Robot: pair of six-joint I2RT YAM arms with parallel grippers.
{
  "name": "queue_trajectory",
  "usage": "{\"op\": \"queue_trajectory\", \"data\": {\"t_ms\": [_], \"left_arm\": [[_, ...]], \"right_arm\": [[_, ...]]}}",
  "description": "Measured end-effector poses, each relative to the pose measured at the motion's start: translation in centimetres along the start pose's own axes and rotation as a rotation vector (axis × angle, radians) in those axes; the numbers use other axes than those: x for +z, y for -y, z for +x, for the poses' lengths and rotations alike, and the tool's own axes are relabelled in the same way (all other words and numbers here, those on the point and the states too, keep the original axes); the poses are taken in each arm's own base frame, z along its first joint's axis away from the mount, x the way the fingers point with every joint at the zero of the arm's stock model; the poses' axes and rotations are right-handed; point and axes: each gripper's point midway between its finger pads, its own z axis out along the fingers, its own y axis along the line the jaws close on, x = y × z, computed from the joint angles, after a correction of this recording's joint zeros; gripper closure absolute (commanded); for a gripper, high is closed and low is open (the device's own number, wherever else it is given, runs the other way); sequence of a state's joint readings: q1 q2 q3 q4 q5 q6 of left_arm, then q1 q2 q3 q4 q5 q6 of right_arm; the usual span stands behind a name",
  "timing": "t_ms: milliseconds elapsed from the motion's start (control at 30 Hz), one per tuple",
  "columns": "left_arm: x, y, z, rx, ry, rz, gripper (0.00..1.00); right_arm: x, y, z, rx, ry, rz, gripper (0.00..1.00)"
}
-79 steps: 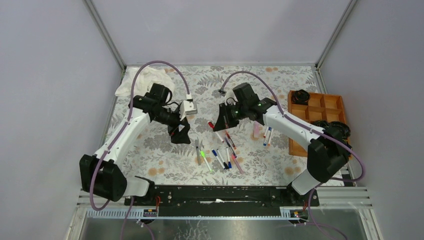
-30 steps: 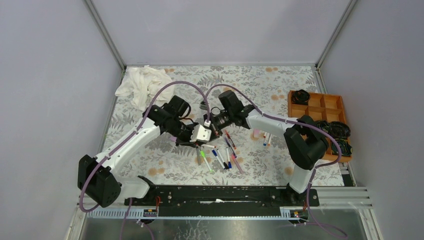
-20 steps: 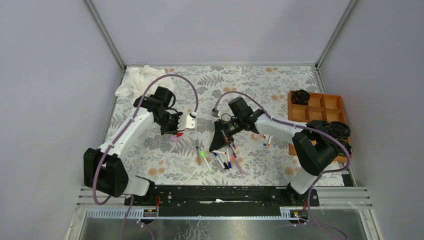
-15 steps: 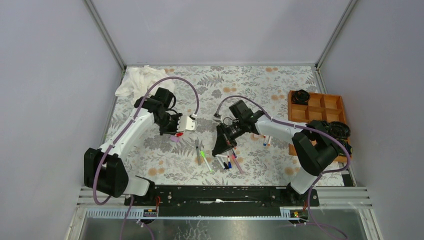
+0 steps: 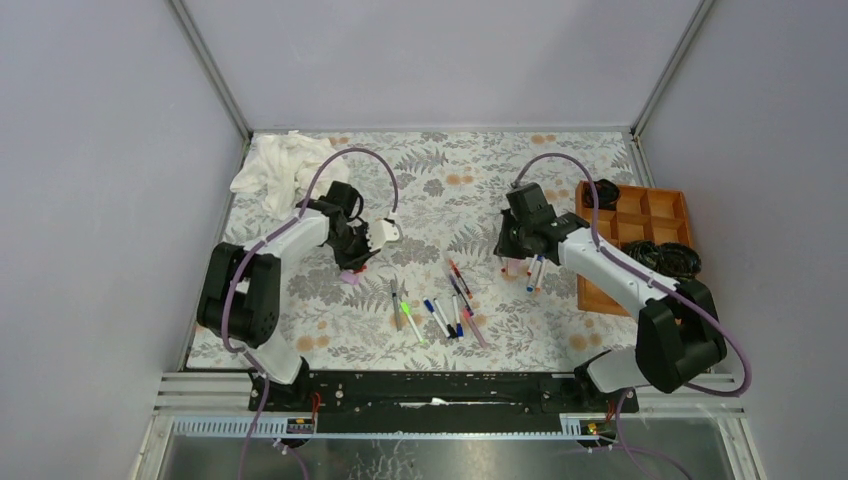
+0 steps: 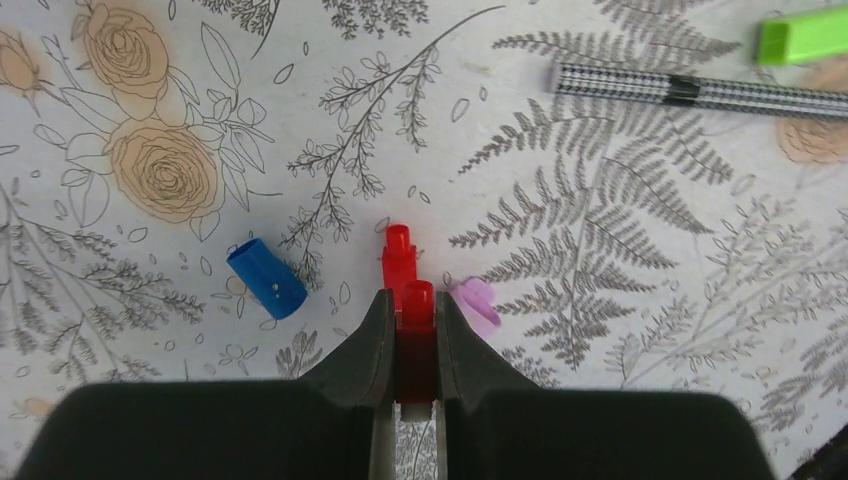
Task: Open the pen caps
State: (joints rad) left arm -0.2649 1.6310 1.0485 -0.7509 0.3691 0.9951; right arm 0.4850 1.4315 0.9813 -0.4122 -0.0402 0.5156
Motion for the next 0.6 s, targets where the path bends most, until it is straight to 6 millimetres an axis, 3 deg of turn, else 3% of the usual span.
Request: {"op": "queue_trajectory", "data": {"t_ms": [200, 367, 400, 433, 600], "left_arm": [[1.6, -0.2, 0.8, -0.087, -0.008, -0.009, 0.39], [1.4, -0.2, 0.6, -0.136, -0.001, -0.014, 0.26], [1.1, -0.3, 0.5, -0.144, 0.005, -0.016, 0.1], [0.8, -0.5, 0.1, -0.155, 0.016, -0.018, 0.03], [-3.0, -2.1, -3.4, -0.187, 0.12, -0.063, 0.01]], "right_arm": [[0.9, 4.6, -1.9, 0.013, 0.122, 0.249, 1.0], [2.2, 7.6, -1.8, 0.027, 0.145, 0.385, 1.0], [2.4, 8.1, -1.9, 0.03, 0.147, 0.406, 1.0], [2.6, 8.5, -1.9, 0.032, 0.151, 0.424, 1.0], [3.6, 10.2, -2.1, 0.028, 0.163, 0.507, 0.87]]}}
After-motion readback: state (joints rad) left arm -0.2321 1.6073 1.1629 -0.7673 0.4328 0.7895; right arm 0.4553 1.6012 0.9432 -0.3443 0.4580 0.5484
